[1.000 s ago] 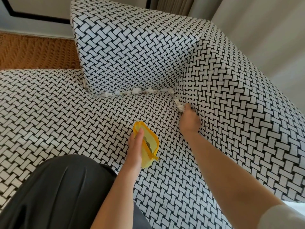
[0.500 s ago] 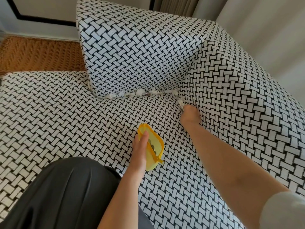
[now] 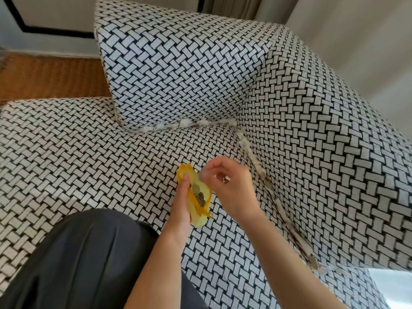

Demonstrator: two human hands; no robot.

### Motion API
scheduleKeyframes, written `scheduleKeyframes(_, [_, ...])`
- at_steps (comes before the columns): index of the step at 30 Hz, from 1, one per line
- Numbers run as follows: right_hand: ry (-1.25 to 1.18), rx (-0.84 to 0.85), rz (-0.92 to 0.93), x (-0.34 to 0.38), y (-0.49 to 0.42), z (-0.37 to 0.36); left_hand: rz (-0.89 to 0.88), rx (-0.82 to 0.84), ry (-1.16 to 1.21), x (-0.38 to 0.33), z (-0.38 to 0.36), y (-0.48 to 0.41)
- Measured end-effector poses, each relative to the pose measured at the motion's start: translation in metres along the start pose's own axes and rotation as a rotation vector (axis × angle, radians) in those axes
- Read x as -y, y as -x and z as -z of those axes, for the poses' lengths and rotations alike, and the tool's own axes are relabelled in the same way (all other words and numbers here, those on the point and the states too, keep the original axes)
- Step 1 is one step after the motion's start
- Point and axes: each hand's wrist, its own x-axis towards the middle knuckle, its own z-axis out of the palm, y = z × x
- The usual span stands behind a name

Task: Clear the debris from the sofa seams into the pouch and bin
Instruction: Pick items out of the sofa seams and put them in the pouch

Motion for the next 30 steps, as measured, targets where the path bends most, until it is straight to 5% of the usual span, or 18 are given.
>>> scheduleKeyframes(7, [0.495, -0.053, 0.127, -0.011, 0.016, 0.0, 0.012, -0.094, 0.064, 0.0, -0.004, 0.01])
scheduleKeyframes(11, [0.441, -0.109, 0.074, -0.021, 0.012, 0.006, -0.025, -0.183, -0.003, 0.002, -0.002, 0.011])
scheduleKeyframes(17, [0.055, 0.007, -0.065, -0.046, 0.008, 0.009, -0.056, -0.299, -0.268, 0.007, 0.0, 0.013])
scheduleKeyframes(20, [0.02, -0.159, -0.217, -0.07, 0.004, 0.016, -0.064, -0.277, -0.36, 0.008, 0.0, 0.015])
scheduleKeyframes(25, [0.315, -0.316, -0.428, -0.107, -0.008, 0.03, -0.07, -0.244, -0.373, 0.008, 0.0, 0.014])
scheduleKeyframes(30, [1.042, -0.239, -0.248, -0.105, -0.044, 0.035, -0.05, -0.243, -0.344, 0.008, 0.0, 0.011])
